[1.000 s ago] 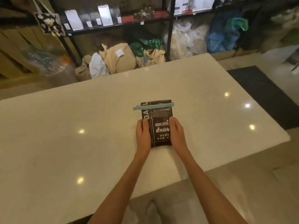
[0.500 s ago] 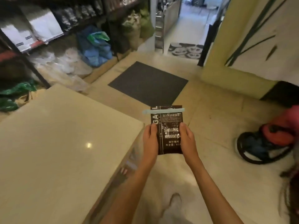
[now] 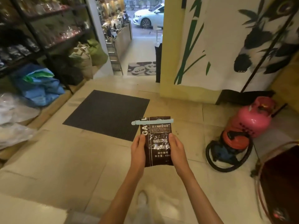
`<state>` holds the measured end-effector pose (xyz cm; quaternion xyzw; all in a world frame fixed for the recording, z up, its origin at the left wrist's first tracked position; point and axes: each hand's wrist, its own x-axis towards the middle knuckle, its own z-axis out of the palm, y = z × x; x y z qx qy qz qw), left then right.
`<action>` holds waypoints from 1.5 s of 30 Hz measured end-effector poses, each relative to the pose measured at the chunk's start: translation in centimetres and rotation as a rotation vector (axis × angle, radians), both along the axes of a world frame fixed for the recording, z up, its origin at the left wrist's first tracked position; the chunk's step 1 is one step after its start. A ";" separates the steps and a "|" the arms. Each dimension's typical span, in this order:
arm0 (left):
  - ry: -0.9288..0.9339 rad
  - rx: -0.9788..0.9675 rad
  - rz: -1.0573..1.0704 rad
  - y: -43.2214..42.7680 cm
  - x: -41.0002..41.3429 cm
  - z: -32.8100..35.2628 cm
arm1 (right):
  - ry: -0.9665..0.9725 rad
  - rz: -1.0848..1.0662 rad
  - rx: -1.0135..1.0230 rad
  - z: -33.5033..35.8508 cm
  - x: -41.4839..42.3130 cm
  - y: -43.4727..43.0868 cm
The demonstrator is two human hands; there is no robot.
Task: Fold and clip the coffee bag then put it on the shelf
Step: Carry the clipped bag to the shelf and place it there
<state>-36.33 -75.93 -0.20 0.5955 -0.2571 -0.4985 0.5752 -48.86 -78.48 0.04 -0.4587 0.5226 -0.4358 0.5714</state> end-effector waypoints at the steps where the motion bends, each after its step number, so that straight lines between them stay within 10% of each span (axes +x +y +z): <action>1: 0.003 0.003 0.010 -1.5 0.3 -0.1 | 0.001 0.005 -0.006 -0.1 0.3 -1.4; 20: -0.038 -0.054 0.313 -35.1 26.5 2.4 | 0.041 0.355 -0.024 3.3 28.0 -38.9; 45: -0.029 0.028 1.448 -37.2 67.6 2.9 | 0.041 1.469 -0.008 2.9 80.4 -47.6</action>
